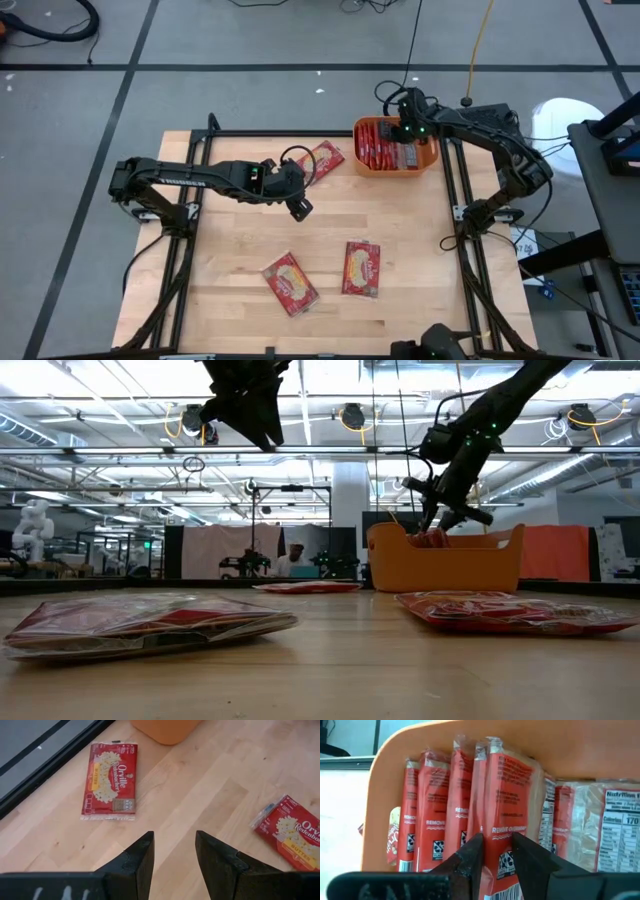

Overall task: Sort popcorn bags into baskets
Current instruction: Put the red popcorn bag into the orange bin

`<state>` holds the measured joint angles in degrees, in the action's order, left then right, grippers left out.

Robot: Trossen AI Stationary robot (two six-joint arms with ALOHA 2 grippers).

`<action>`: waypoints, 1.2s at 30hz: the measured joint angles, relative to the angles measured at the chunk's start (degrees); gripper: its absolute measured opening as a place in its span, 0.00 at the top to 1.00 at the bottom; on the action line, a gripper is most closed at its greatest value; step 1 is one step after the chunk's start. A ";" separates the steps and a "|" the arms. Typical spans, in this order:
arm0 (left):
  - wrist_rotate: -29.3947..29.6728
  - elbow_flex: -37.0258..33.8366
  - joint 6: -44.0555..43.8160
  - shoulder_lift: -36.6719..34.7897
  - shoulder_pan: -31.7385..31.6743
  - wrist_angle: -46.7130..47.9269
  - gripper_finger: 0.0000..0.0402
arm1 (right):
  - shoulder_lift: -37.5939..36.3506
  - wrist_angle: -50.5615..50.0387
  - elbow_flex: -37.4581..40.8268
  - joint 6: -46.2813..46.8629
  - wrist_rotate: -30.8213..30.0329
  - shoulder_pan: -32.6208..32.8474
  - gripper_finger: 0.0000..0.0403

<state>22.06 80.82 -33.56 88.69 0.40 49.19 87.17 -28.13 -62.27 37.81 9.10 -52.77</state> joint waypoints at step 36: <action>-18.85 -11.53 -2.17 0.04 -1.68 0.56 0.63 | -40.37 -14.22 0.04 18.85 -2.49 27.71 0.74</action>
<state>3.21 69.28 -35.73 88.73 -1.27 49.75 46.80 -42.35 -62.24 56.66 6.61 -25.06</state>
